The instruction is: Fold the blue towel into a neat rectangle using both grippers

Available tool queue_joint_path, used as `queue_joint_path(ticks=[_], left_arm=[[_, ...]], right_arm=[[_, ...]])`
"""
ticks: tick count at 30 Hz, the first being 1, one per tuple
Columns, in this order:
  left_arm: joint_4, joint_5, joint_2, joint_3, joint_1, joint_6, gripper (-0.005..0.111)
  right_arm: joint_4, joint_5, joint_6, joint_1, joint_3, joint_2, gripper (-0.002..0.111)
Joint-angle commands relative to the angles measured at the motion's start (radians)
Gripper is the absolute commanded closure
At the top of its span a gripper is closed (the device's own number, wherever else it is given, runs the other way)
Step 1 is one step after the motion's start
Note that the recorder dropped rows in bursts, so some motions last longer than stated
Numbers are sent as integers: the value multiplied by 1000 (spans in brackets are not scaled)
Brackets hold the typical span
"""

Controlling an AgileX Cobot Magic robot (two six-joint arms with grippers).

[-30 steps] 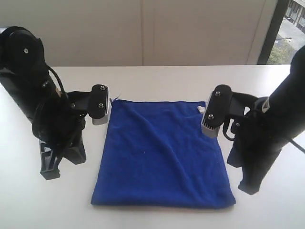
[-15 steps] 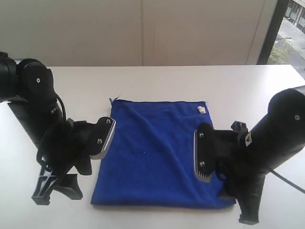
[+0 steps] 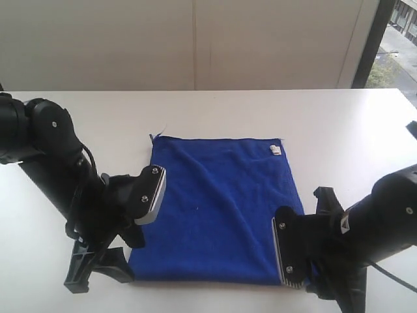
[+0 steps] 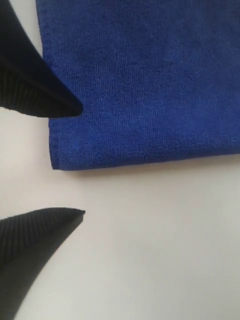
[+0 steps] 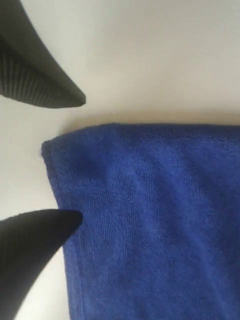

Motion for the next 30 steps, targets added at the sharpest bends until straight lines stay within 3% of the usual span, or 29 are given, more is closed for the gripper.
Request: queue_joint_path(ticks=[1,8,20,30], left_arm=[[-16,-46,31,41,-5,23,48],[-79,-134,33,79,-5,99,48],[-89,-130,80,80,-5,112,48],[-89,-160,86,80,-5,114,49]], right_arm=[[-9,-38,-12,1,15,36,51],[-9,-53,-12,1,15,91,51],[-9,-73,-12,1,15,95,52],[-9,-71,11,1,15,95,67]])
